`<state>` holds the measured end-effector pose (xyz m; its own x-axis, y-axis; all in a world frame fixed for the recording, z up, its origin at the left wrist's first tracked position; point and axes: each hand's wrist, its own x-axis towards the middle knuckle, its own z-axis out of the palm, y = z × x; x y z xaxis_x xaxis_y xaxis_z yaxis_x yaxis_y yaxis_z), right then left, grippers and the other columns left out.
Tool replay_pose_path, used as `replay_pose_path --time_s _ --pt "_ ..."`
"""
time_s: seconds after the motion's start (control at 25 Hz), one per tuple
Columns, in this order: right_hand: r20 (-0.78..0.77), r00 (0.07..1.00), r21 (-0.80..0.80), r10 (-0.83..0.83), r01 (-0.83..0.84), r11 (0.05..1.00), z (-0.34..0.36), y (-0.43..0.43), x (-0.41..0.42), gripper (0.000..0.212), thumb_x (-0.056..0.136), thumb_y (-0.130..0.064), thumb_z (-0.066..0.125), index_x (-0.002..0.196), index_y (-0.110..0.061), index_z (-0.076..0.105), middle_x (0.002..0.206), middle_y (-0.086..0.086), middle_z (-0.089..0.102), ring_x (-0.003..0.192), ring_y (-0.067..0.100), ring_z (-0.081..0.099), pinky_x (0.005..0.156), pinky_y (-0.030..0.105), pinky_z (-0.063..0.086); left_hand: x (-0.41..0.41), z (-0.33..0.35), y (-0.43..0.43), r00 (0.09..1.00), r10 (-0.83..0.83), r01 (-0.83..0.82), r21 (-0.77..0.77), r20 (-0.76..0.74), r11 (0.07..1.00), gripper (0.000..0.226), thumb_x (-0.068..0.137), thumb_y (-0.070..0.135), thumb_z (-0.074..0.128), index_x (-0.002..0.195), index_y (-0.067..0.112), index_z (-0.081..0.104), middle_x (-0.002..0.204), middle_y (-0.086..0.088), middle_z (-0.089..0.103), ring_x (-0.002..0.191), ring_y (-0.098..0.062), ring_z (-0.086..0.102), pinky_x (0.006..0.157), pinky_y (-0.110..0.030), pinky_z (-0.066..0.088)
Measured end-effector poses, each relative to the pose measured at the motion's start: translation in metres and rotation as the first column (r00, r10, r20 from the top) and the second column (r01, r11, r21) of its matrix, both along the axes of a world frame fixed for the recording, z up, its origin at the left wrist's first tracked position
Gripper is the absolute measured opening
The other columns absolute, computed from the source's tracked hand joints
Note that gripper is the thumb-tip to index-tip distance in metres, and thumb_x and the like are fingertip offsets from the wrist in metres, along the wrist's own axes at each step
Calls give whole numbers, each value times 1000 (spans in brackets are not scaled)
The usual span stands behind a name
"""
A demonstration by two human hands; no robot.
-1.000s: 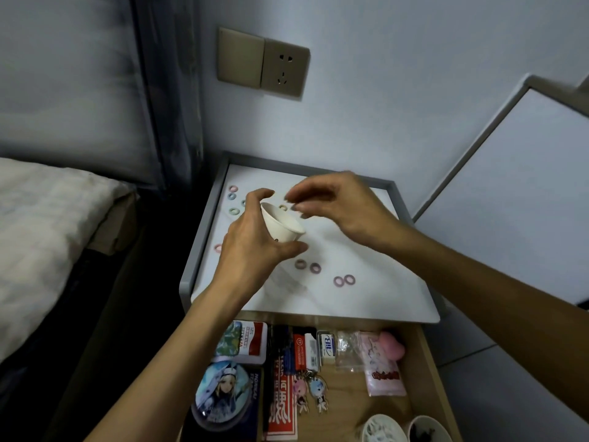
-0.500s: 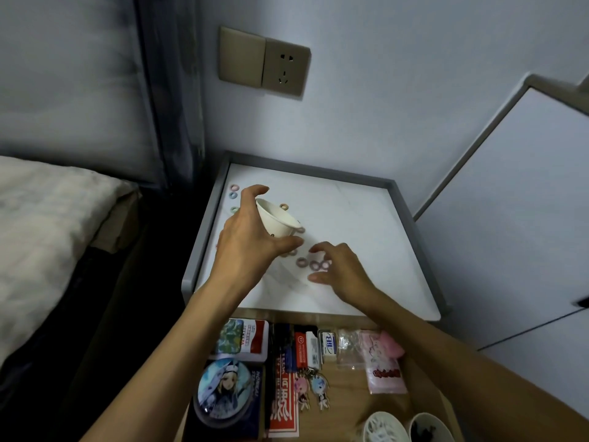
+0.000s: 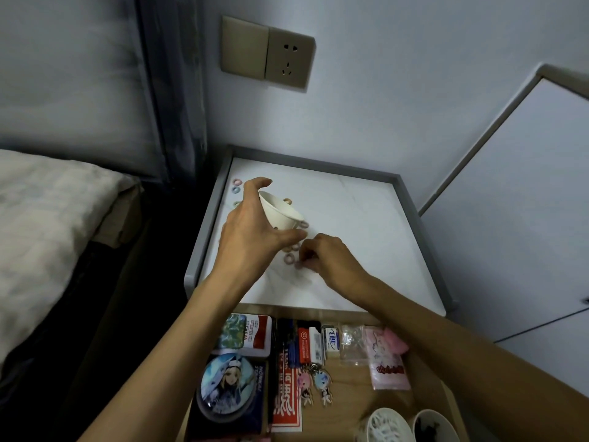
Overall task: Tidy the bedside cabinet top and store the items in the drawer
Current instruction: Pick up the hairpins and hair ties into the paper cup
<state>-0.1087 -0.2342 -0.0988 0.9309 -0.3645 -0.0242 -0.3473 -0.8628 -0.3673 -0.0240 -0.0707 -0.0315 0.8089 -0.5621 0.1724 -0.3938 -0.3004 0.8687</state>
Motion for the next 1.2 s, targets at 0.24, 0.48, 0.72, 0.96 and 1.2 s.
replay_pose_path --time_s 0.24,0.48,0.72,0.96,1.2 --pt "-91 992 5 -86 86 996 6 -8 -2 7 82 -11 71 88 -7 73 87 6 71 73 14 63 65 19 48 0 0 3 1000 -18 18 20 22 1000 94 63 31 90 138 28 33 109 3 51 100 -25 56 86 -44 53" --pt "12 941 292 -339 321 901 37 -19 -5 11 71 -4 76 76 -13 76 70 -1 73 67 10 70 55 10 48 1 0 6 999 -18 15 61 42 998 95 62 33 90 138 28 34 108 6 50 99 -24 56 84 -41 53" --pt "220 950 545 -222 69 835 121 1 19 13 71 4 68 80 -5 73 76 4 75 73 18 72 66 20 54 -2 1 5 999 -29 28 52 23 998 94 60 33 90 136 29 36 110 5 54 99 -25 58 82 -42 52" --pt "81 974 499 211 -223 838 132 25 38 22 82 -6 71 99 -18 76 97 8 74 93 26 70 85 41 56 0 1 5 999 -33 33 10 8 999 93 60 33 91 135 27 36 117 4 63 101 -21 62 84 -42 53" --pt "222 974 555 -40 -93 827 108 -25 66 23 90 10 54 99 -2 71 98 10 72 84 16 69 75 24 55 16 4 19 999 45 -45 -39 0 998 91 62 33 89 136 30 37 116 4 57 96 -18 58 76 -31 51"
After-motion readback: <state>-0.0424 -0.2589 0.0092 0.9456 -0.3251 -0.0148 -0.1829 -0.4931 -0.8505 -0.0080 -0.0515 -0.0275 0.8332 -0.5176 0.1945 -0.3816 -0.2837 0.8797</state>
